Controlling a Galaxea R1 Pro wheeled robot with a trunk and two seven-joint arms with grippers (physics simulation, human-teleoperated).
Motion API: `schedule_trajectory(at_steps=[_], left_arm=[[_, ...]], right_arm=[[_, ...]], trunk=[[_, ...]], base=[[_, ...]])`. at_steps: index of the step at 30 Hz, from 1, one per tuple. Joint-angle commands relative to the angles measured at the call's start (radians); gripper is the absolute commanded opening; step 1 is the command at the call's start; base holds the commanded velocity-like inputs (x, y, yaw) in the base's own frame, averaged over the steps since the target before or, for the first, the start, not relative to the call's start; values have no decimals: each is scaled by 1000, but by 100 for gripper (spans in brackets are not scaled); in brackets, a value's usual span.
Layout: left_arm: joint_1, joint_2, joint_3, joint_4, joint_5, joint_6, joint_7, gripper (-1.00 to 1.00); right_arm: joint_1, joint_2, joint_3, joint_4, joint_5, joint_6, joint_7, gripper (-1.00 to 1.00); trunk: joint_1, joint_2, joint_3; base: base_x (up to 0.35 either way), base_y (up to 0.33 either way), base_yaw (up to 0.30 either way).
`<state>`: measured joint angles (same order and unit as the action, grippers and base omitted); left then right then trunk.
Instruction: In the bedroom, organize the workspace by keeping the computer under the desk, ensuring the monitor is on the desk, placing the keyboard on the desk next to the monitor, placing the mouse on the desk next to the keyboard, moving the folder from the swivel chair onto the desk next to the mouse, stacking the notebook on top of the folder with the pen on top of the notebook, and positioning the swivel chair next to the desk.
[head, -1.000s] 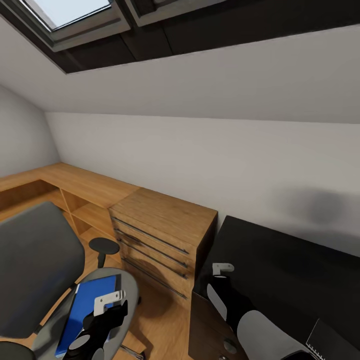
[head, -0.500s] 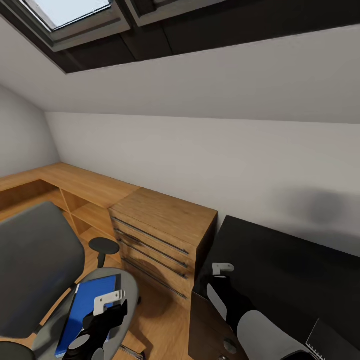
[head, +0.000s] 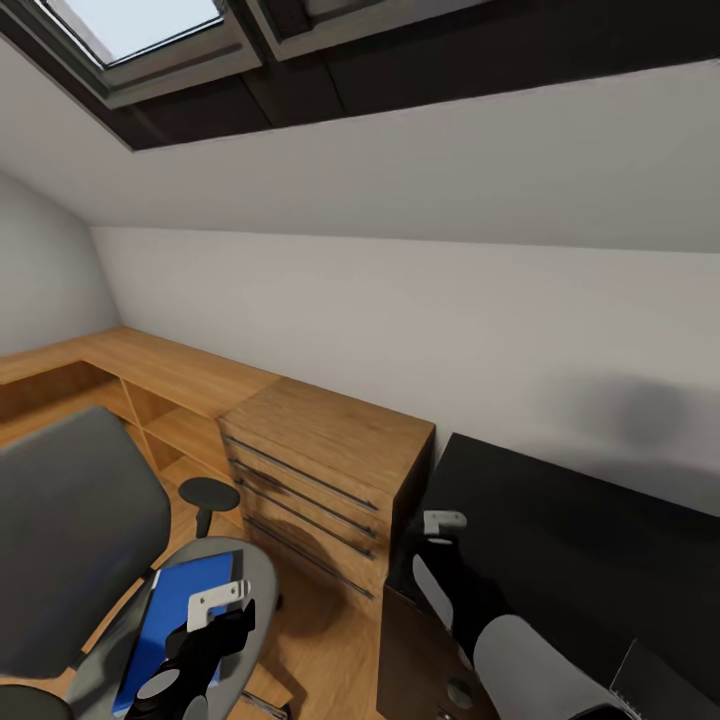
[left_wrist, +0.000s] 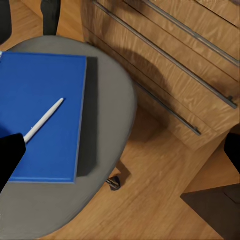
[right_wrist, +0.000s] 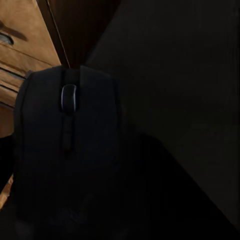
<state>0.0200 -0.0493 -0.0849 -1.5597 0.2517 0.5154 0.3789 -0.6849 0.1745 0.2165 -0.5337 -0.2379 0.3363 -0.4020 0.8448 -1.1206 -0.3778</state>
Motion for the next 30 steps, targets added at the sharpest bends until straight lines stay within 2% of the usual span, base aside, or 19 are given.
schedule_trajectory(at_steps=[1, 4, 8, 11, 13, 18, 21, 30], left_arm=[[0, 0, -1, -2, 11, 2, 9, 100], [0, 0, -1, -2, 10, 3, 9, 100], [0, 0, -1, -2, 10, 3, 9, 100], [0, 0, -1, -2, 10, 3, 9, 100], [0, 0, -1, -2, 11, 3, 9, 100], [0, 0, -1, -2, 11, 2, 9, 100], [0, 0, -1, -2, 11, 2, 9, 100], [0, 0, -1, -2, 12, 3, 9, 100]], right_arm=[[0, 0, 4, -36, -10, 5, -10, -100], [4, 0, 4, -135, -9, 37, -14, -100], [31, -6, 4, -309, -10, 145, -25, -100], [100, -21, 2, -483, -11, 240, -29, -100], [129, -26, -1, -550, -11, 260, -29, -100], [250, -32, -5, -782, -11, 298, -32, -100], [279, -32, -5, -832, -11, 306, -32, -100], [287, -31, -2, -854, -14, 308, -31, -100]], trunk=[[-4, 7, 2], [-15, 28, 12], [-31, 56, 24], [-31, 56, 24], [-31, 56, 24], [-31, 56, 24], [-31, 56, 24], [-31, 56, 24]], base=[[0, 0, 0], [0, 0, 0], [0, 0, 0], [0, 0, 0], [0, 0, 0], [0, 0, 0], [-69, 0, 0], [-282, 0, 0]])
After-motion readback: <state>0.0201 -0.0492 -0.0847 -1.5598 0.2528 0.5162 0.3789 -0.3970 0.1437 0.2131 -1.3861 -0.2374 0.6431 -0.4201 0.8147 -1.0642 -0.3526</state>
